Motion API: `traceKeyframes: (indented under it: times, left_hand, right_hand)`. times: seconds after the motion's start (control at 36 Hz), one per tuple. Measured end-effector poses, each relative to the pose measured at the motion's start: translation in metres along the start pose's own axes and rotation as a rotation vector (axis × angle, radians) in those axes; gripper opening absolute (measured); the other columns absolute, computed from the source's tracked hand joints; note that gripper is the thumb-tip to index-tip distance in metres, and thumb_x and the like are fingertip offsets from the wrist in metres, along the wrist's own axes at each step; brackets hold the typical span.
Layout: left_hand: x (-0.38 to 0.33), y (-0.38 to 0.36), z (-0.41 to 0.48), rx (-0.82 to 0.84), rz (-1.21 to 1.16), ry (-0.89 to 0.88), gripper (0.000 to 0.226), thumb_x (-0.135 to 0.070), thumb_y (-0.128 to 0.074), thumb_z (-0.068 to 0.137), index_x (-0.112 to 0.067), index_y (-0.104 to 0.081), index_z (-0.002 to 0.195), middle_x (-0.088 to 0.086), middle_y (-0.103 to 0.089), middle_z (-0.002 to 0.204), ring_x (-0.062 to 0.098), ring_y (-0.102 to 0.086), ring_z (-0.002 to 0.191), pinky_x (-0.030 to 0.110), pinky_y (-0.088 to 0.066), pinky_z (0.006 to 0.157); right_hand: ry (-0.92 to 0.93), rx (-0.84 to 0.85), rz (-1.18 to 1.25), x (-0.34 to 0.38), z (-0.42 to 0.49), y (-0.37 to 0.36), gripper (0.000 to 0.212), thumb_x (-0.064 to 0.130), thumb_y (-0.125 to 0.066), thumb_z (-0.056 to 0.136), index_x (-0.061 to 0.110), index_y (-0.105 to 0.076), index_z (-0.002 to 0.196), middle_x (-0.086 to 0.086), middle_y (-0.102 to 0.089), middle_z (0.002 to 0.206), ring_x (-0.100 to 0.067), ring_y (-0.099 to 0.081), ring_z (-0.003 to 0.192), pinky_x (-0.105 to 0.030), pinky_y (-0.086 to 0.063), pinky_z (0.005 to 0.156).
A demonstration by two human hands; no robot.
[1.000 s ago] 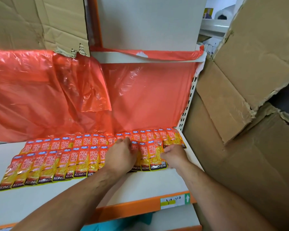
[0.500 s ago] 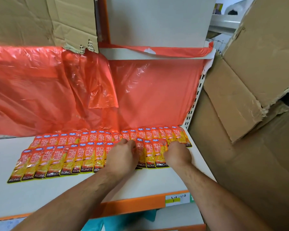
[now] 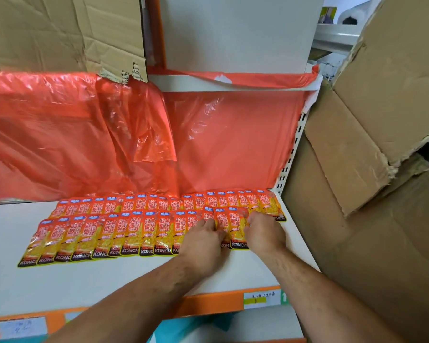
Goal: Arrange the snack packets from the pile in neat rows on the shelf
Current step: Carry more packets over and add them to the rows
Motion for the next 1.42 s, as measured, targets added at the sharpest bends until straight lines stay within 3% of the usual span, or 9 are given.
traceKeyframes:
  times: [0.08, 0.25, 0.33, 0.44, 0.61, 0.81, 0.97, 1.19, 1.42]
  left_hand:
    - [-0.002, -0.001, -0.001, -0.008, 0.003, 0.014, 0.043, -0.046, -0.049, 0.090, -0.026, -0.059, 0.127, 0.004, -0.053, 0.116, 0.025, -0.046, 0.112, 0.036, -0.046, 0.090]
    - [-0.006, 0.002, -0.006, -0.090, 0.027, 0.029, 0.048, -0.053, -0.045, 0.084, -0.028, -0.062, 0.122, 0.001, -0.056, 0.109, 0.023, -0.047, 0.106, 0.034, -0.041, 0.083]
    - [-0.003, 0.009, -0.015, -0.148, 0.043, 0.081, 0.052, -0.056, -0.040, 0.084, -0.027, -0.057, 0.123, 0.001, -0.056, 0.116, 0.023, -0.047, 0.106, 0.036, -0.038, 0.085]
    - [0.016, 0.016, -0.031, -0.146, 0.024, 0.177, 0.054, -0.057, -0.037, 0.084, -0.028, -0.051, 0.128, -0.003, -0.053, 0.126, 0.021, -0.045, 0.115, 0.039, -0.038, 0.096]
    - [0.067, 0.025, -0.067, -0.114, -0.004, 0.310, 0.066, -0.058, -0.035, 0.088, -0.030, -0.032, 0.148, -0.002, -0.033, 0.156, 0.023, -0.027, 0.143, 0.044, -0.020, 0.119]
    - [0.137, 0.033, -0.124, -0.120, -0.013, 0.481, 0.074, -0.061, -0.029, 0.087, -0.031, -0.022, 0.154, -0.004, -0.024, 0.161, 0.021, -0.017, 0.148, 0.044, -0.014, 0.121]
    - [0.200, 0.044, -0.194, -0.234, -0.016, 0.564, 0.074, -0.058, -0.023, 0.082, -0.027, -0.042, 0.146, 0.000, -0.040, 0.153, 0.022, -0.035, 0.141, 0.040, -0.026, 0.115]
    - [0.310, 0.051, -0.313, -0.371, -0.040, 0.624, 0.055, -0.048, -0.047, 0.078, -0.016, -0.069, 0.115, 0.008, -0.069, 0.117, 0.030, -0.065, 0.104, 0.045, -0.053, 0.086]
    - [0.399, 0.055, -0.419, -0.367, -0.086, 0.763, 0.071, -0.059, -0.032, 0.080, -0.018, -0.060, 0.131, 0.006, -0.059, 0.134, 0.028, -0.053, 0.123, 0.044, -0.042, 0.103]
  right_hand:
    - [0.018, 0.009, -0.002, -0.001, 0.001, 0.000, 0.016, 0.016, -0.052, 0.090, 0.021, -0.065, 0.098, 0.001, -0.068, 0.097, -0.026, -0.064, 0.089, -0.029, -0.051, 0.068]
    - [0.091, -0.050, 0.042, 0.000, -0.003, 0.005, 0.032, 0.021, -0.048, 0.092, 0.029, -0.066, 0.117, 0.001, -0.067, 0.104, -0.026, -0.062, 0.097, -0.027, -0.039, 0.064]
    - [0.204, -0.098, -0.020, 0.008, -0.008, 0.004, 0.035, 0.036, -0.048, 0.096, 0.027, -0.061, 0.127, 0.000, -0.062, 0.121, -0.024, -0.051, 0.116, -0.032, -0.045, 0.087]
    - [0.286, -0.016, -0.067, 0.028, -0.018, -0.002, 0.051, 0.050, -0.045, 0.095, 0.028, -0.048, 0.141, 0.005, -0.045, 0.146, -0.021, -0.033, 0.136, -0.038, -0.032, 0.110]
    - [0.412, 0.073, -0.045, 0.068, -0.040, -0.016, 0.059, 0.051, -0.047, 0.094, 0.034, -0.035, 0.149, 0.007, -0.030, 0.157, -0.021, -0.023, 0.144, -0.039, -0.023, 0.116]
    - [0.542, 0.121, -0.010, 0.138, -0.076, -0.034, 0.061, 0.051, -0.050, 0.093, 0.031, -0.037, 0.149, 0.005, -0.028, 0.159, -0.022, -0.023, 0.144, -0.041, -0.021, 0.119]
    - [0.625, 0.158, 0.007, 0.215, -0.121, -0.054, 0.061, 0.048, -0.053, 0.093, 0.032, -0.038, 0.150, 0.004, -0.029, 0.159, -0.022, -0.023, 0.146, -0.036, -0.020, 0.118]
    - [0.735, 0.184, -0.030, 0.338, -0.204, -0.087, 0.059, 0.046, -0.052, 0.094, 0.030, -0.039, 0.149, 0.002, -0.029, 0.160, -0.022, -0.023, 0.146, -0.034, -0.020, 0.119]
    - [0.863, 0.244, -0.045, 0.455, -0.272, -0.133, 0.058, 0.046, -0.050, 0.096, 0.031, -0.038, 0.150, 0.001, -0.028, 0.160, -0.022, -0.023, 0.145, -0.033, -0.020, 0.118]
Point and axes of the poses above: each hand's wrist, its own z-axis towards the middle knuckle, its own y-axis out of the back of the hand, x = y × z, the point moved 3 cm from there along z, towards the middle knuckle
